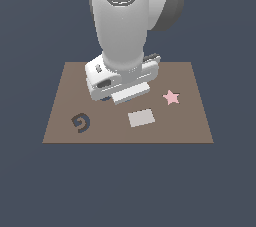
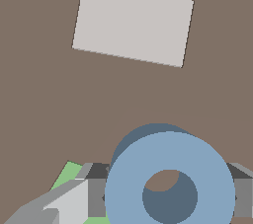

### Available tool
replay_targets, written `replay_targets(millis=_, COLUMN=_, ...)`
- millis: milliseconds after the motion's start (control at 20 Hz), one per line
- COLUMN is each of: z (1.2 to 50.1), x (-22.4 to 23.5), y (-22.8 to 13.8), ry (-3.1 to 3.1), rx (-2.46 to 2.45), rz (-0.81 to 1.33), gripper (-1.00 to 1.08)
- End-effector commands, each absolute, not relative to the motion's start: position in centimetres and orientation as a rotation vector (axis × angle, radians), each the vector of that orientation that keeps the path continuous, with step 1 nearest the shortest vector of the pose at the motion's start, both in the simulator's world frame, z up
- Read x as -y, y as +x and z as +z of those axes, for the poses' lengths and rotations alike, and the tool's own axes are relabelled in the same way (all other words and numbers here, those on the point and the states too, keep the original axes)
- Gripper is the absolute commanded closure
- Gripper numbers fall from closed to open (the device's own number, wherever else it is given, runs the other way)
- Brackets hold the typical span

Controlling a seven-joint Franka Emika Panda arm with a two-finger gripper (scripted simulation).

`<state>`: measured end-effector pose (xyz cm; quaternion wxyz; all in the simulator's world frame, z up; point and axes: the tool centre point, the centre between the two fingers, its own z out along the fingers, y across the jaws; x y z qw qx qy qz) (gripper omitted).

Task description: Insert a designated object into the corresponding slot on a board.

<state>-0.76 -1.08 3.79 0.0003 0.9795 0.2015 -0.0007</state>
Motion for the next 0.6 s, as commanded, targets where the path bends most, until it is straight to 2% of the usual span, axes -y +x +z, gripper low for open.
replay_targets(millis=0, z=3.9, x=2.7, y=-1.2, ry=3.061, rx=-0.702, rz=-0.001, gripper=1.08)
replay_targets(millis=550, z=4.0, x=7.2, y=-1.7, ry=3.015, rx=-0.878, rz=-0.002, gripper=1.08)
